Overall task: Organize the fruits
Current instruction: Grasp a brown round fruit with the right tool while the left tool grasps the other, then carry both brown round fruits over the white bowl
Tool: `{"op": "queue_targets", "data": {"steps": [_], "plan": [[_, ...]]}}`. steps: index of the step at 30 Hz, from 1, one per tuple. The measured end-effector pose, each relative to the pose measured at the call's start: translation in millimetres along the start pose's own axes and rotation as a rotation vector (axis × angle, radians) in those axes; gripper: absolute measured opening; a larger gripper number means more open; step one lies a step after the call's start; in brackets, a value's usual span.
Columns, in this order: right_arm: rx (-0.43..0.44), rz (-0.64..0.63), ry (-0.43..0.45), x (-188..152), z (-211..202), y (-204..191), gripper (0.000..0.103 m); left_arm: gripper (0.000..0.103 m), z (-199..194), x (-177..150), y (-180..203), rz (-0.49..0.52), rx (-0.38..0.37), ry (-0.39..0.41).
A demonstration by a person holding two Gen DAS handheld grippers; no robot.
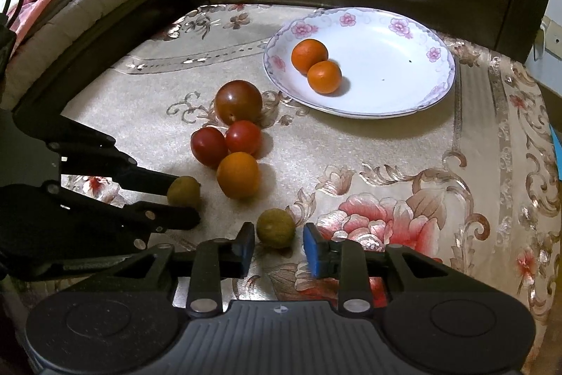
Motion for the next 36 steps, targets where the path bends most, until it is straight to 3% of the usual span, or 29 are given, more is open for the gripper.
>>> {"op": "queue_targets", "data": {"steps": [12,15,17,36], "plan": [[-0.019,-0.045,0.016,1.0,1.0,-5.5,0.028,0.037,0.8,1.4,1.2,0.002,0.018,0.005],[-0.031,-0.060,0.018,0.2,0.7,-6.4,0.027,0.035,0.7,2.7,1.0,0.002,0.019,0.009],[-0.022,-0.052,0.015,0.8,0.6,-5.9,0.017,0.035,0.8,3.2,0.0,0.001,0.015,0.008],[-0.024,-0.059,0.022,3.6,-1.1,-7.6,0.017,0.035,-7.2,6.6,3.1,0.005,0.007,0.033]]}}
Point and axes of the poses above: each gripper's, at about its wrist camera, not at the fingertips, and z roughly the way its jaws point, y to its right, x to its top, the point moved 6 cm from there along z, roughly the way its jaws point, and after that the axes turned 8 degrees about -x, right-handed, at the moved point
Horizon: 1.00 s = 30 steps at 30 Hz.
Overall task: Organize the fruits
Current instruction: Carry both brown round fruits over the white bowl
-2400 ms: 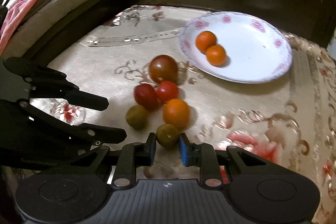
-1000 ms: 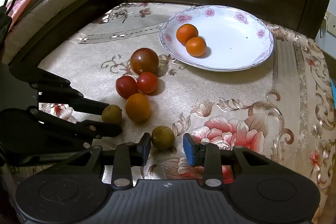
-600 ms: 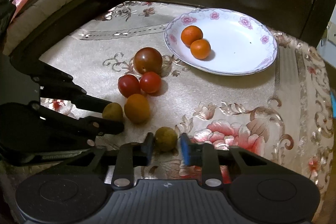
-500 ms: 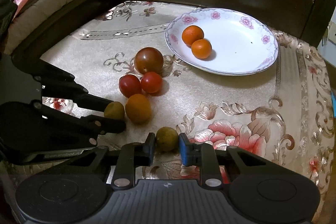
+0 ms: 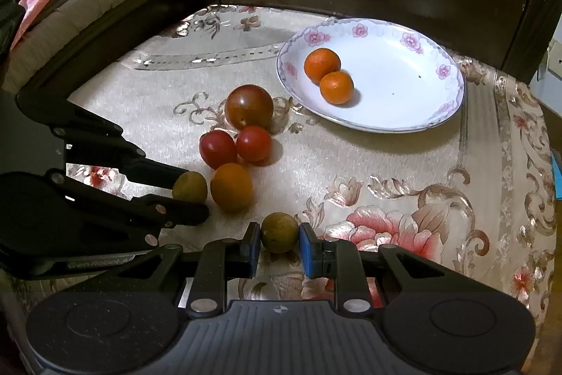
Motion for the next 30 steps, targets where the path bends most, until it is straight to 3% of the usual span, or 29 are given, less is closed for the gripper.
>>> {"op": "queue_targets", "data": {"steps": [12,30], "plan": [[-0.007,-0.005,0.029,8,-5,0,0.017,0.035,-6,15,-1,-0.005,0.004,0.043],[-0.058,0.076,0.108,40,-13,25,0.017,0.034,-5,70,-16,-0.051,0.037,0.139]]}}
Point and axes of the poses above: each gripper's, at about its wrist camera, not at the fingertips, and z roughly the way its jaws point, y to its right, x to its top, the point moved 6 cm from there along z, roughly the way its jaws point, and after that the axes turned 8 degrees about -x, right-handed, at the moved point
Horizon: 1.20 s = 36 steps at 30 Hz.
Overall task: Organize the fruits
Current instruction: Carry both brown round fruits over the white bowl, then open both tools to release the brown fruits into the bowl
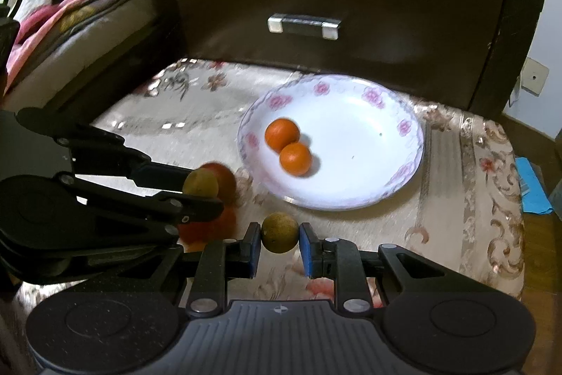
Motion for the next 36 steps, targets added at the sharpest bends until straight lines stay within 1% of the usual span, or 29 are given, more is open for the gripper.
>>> {"op": "queue_targets", "data": {"steps": [7,13,23,29,36], "plan": [[-0.020,0.029,0.027,17,8,10,0.017,0.034,14,16,-7,-0.031,0.004,0.008],[-0.045,0.057,0.033,23,20,22,0.017,0.033,27,27,-11,-0.040,0.000,0.007],[-0.046,0.083,0.031,28,36,29,0.019,0.033,38,29,-18,-0.065,0.001,0.006],[-0.049,0.098,0.035,28,38,31,0.021,0.034,40,29,-19,-0.075,0.001,0.004],[-0.054,0.108,0.045,29,37,32,0.023,0.036,37,30,-19,-0.075,0.003,0.020]]}}
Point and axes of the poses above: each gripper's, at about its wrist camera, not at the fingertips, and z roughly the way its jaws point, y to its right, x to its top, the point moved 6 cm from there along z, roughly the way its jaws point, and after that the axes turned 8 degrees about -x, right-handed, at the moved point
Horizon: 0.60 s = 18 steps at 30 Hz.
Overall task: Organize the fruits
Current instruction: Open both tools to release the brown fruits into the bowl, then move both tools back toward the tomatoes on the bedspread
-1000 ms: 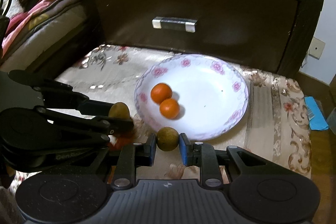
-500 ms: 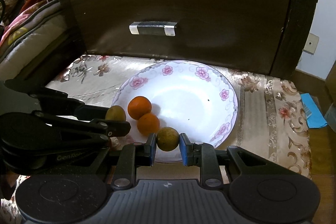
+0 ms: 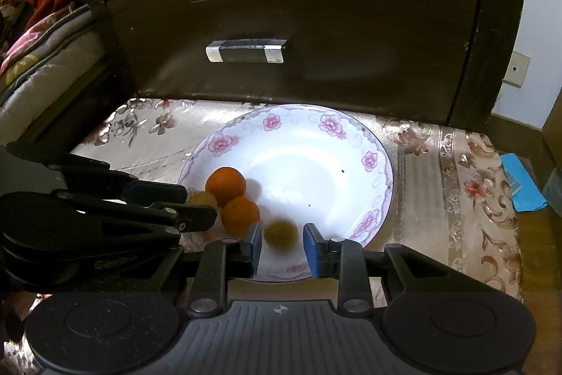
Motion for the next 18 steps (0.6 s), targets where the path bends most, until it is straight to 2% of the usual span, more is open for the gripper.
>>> {"op": "queue_targets", "data": {"steps": [15,18], "plan": [[0.017,-0.001,-0.003,-4,-10,-5,0.025,0.039,-13,-4,2,0.032,0.014,0.010],[0.018,-0.005,-0.008,-5,-12,-7,0.028,0.039,-19,-6,3,0.047,0.017,0.012]]}}
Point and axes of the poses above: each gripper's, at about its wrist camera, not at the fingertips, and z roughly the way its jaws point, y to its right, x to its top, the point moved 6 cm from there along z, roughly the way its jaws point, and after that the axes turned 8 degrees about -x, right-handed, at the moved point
